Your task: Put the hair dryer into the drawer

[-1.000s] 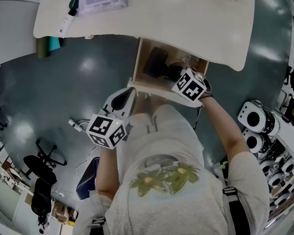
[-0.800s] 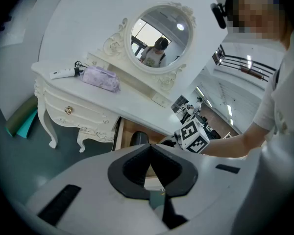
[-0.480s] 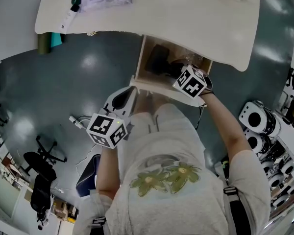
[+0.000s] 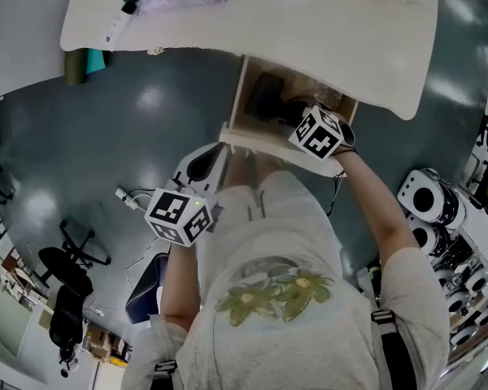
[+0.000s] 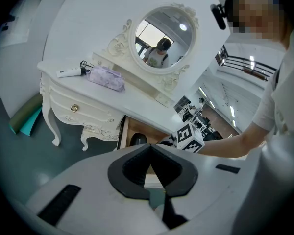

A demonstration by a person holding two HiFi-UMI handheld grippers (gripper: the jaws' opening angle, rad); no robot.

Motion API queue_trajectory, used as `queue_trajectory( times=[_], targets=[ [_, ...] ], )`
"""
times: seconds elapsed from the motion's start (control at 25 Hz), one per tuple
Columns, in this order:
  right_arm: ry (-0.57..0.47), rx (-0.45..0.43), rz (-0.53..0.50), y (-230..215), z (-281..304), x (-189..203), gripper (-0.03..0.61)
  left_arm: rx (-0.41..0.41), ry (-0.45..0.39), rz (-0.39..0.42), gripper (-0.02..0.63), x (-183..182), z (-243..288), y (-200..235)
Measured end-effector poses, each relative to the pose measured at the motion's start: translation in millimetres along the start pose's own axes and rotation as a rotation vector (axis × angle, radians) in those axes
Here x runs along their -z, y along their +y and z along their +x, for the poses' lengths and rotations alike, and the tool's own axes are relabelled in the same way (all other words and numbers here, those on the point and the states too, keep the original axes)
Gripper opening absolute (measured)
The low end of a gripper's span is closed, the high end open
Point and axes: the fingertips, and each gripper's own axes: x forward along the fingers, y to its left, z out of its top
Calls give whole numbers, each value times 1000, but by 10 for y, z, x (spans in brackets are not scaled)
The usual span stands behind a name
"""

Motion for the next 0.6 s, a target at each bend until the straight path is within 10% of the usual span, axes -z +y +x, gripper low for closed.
queue_trajectory(
  times=[0.6],
  targets=[
    [-18, 22, -29, -34, 86, 22, 216, 1, 2, -11, 11, 22, -44, 21]
  ],
)
